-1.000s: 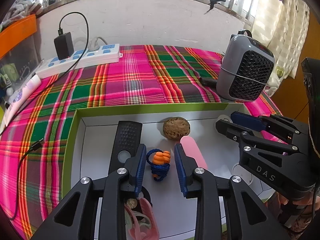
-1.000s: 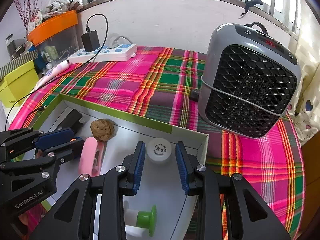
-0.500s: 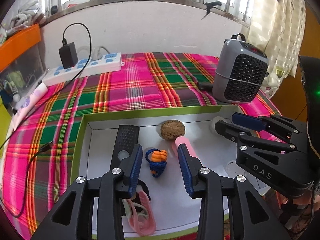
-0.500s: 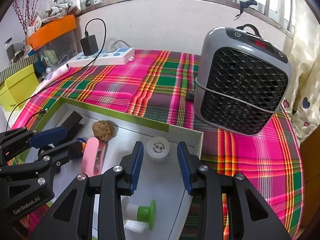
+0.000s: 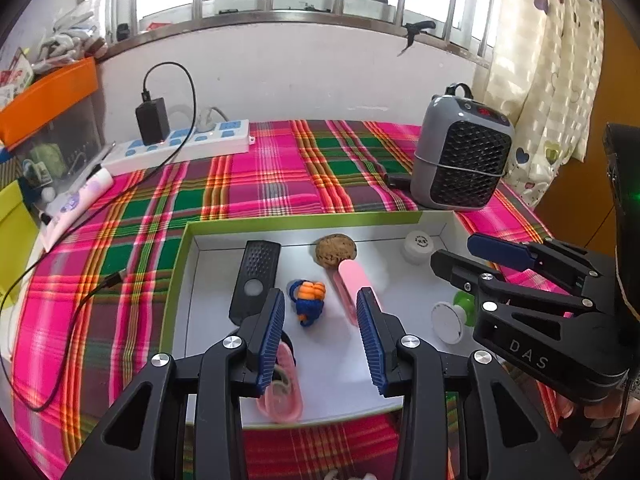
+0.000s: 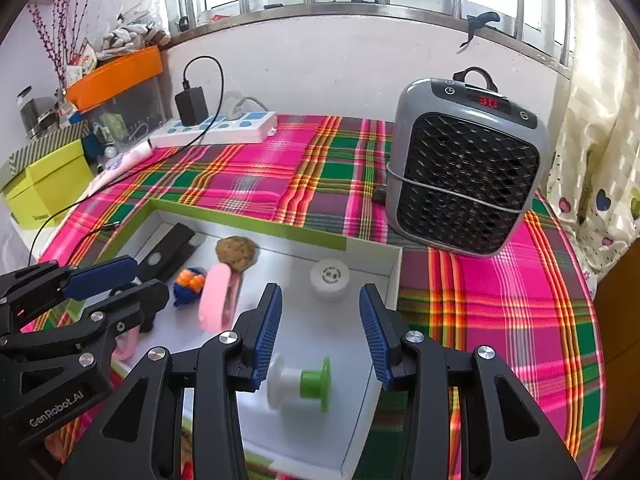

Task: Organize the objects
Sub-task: 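Withdraw both open tools from the box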

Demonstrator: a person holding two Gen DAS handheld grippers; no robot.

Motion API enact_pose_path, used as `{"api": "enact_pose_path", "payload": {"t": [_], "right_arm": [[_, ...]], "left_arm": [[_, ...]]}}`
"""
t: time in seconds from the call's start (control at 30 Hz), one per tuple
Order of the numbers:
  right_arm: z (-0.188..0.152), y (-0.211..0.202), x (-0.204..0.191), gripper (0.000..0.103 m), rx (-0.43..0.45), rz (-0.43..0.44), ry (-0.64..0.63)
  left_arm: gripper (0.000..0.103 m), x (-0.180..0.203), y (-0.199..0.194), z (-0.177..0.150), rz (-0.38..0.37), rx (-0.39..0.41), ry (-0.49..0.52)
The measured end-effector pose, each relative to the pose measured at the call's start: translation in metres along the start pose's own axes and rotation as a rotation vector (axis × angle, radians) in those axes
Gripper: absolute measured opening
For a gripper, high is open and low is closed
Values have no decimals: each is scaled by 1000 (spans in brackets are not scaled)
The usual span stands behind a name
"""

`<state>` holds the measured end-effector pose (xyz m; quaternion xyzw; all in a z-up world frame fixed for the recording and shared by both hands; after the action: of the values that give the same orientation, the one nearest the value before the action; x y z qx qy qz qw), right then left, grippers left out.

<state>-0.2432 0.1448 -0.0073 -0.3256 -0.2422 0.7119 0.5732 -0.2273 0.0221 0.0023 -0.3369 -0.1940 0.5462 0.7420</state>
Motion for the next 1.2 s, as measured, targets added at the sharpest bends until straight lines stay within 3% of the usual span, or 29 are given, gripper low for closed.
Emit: {"api": "enact_pose_path", "payload": {"t": [0.8, 1.2], "right_arm": [[-39, -53, -14, 42, 56, 25, 8], [-68, -63, -15, 42, 43, 47, 29]], "left_arm": [[36, 3, -49, -35, 14, 42, -27], [38, 18, -52, -72, -32, -15, -30]]}}
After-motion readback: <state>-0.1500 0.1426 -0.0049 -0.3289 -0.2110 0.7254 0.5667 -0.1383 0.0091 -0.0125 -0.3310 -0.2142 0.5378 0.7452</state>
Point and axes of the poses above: each gripper's, at about its wrist camera, not at the fingertips, and y roughly the way its jaws point, x to its right, z to its top, the point moved 7 cm from there along y, roughly the way its jaws point, and after that the axes turned 13 degrees about y, right-handed, at the moved point
